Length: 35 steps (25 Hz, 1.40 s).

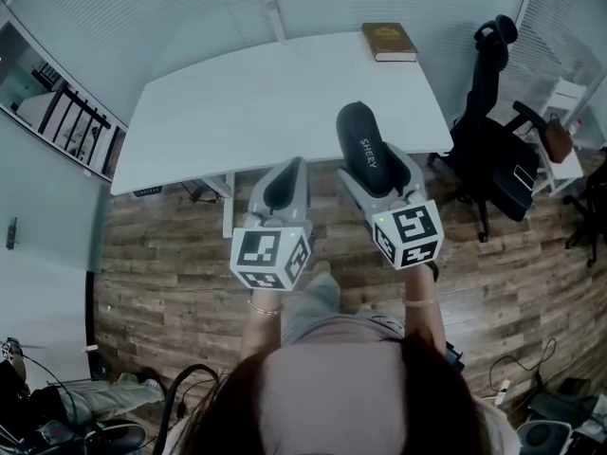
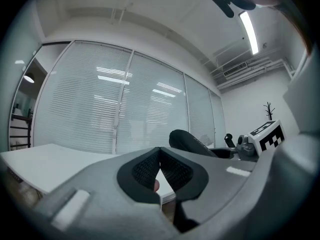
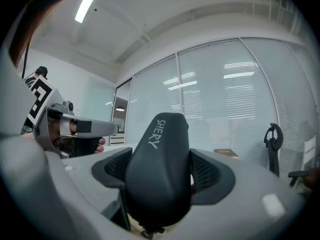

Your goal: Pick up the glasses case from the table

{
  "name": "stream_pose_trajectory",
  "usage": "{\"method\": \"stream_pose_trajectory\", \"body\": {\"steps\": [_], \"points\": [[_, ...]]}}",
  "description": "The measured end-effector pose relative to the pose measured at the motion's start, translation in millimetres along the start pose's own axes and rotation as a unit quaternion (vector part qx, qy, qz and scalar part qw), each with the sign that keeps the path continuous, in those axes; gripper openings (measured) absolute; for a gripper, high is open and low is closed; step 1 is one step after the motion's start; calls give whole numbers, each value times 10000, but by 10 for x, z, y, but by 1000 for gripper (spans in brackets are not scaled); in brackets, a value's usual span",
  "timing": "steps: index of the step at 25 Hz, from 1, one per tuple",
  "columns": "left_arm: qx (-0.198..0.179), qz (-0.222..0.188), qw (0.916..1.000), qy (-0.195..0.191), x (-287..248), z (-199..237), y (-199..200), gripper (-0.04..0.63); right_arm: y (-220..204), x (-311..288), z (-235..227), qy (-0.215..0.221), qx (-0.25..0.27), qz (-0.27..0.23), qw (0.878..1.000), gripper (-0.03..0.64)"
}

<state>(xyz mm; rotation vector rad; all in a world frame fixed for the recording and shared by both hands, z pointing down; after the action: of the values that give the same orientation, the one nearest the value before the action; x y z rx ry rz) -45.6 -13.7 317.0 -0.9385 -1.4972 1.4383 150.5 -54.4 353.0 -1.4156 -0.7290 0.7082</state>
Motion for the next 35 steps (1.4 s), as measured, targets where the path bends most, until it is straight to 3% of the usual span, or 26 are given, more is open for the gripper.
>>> {"method": "stream_pose_trajectory", "body": {"steps": [35], "points": [[-94, 20, 9999, 43, 534, -406, 15, 3, 28, 678, 210, -12, -140, -387, 9992, 360]]}}
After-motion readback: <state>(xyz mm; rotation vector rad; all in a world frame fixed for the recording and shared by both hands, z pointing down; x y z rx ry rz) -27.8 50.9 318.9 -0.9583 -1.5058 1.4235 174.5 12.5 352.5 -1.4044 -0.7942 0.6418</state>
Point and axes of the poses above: the fingertips, and each gripper's own axes: x backward along the fingers, z to its left, y out of its top, the point moved 10 cm from there along x, backward along the fingers, and after that the axes turned 3 degrees about -z, right-handed, at the moved point
